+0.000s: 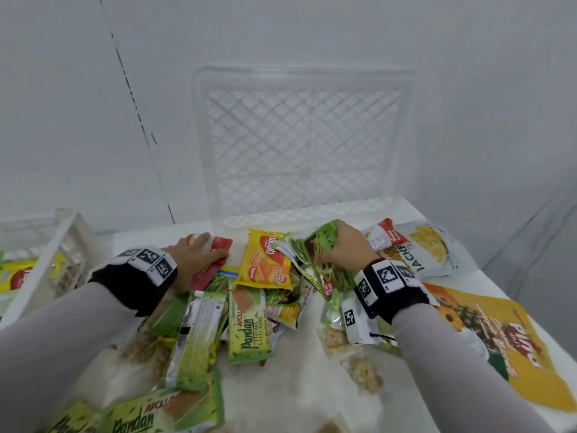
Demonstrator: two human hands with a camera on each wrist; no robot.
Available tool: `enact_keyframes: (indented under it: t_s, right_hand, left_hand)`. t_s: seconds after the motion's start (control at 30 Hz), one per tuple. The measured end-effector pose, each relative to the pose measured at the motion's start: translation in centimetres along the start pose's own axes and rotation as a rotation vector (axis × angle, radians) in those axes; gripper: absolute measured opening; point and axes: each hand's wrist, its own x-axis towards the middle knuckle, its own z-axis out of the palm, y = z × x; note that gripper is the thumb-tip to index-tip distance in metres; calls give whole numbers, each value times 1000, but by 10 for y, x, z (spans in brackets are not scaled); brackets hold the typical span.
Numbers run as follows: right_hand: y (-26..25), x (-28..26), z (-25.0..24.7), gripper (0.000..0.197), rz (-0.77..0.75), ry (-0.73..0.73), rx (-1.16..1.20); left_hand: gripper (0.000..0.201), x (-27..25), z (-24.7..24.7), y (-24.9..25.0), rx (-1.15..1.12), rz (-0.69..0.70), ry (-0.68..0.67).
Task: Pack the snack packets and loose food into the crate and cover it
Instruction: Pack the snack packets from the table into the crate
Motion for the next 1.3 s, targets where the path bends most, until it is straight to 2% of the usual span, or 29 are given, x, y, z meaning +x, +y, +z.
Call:
enact_keyframes:
  t_s: [0.07,0.13,0.2,0.27,0.33,0.4,0.47,0.53,0.6,0.67,0.73,0.8,0.87,0.93,1.03,1.13,1.2,1.3]
  right_hand:
    - [2,6,-19,27,25,121,86]
    - [5,16,-42,18,104,208,78]
    - [14,27,-60,34,221,226,-103]
    - [24,36,-69,48,317,186,-289]
    - [33,41,-68,48,333,108,-261]
    - [39,42,-64,47,322,45,-172]
    - [42,39,-59,60,327,10,-204]
    - [40,39,-54,74,325,34,-204]
    - [38,40,-54,78,329,54,-129]
    - [35,41,-58,69,334,53,-40]
    - [30,40,-65,44,298,56,103]
    - [23,38,-69,32,271,56,207]
    - [17,40,-68,37,290,41,323]
    - [13,42,-63,48,334,3,430]
    - [8,44,-51,63,406,-34,472]
    - [13,49,-33,75,462,-25,460]
    - [16,51,-21,72,477,-29,466]
    - [11,53,-11,57,464,-24,444]
  left_hand:
    - [90,1,-5,-2,12,23,4]
    - [81,-1,-8,-3,-16,41,33]
    - [68,-4,-10,-4,-63,69,86]
    - [55,-10,-14,-6,-139,90,132]
    - [42,-16,-22,-11,-199,103,133]
    - [40,-22,-31,-18,-279,91,108]
    - [43,-33,-45,-24,-451,51,83]
    - [43,-43,-59,-29,-694,40,84]
    - [31,-50,-75,-34,-895,72,150]
    - [21,-55,-87,-35,-1095,73,234]
    - [17,-54,-92,-26,-1319,49,262]
    - [12,-48,-91,-9,-1544,28,204]
    - [8,-38,-87,11,-1775,17,84]
    - [11,-28,-82,26,-1907,-50,5]
    - [17,-12,-74,39,-1963,-185,-12]
    - [22,-3,-69,48,-1974,-223,-84]
    - [27,1,-67,52,-1943,-224,-113]
    - [24,5,-65,58,-1906,-235,-109]
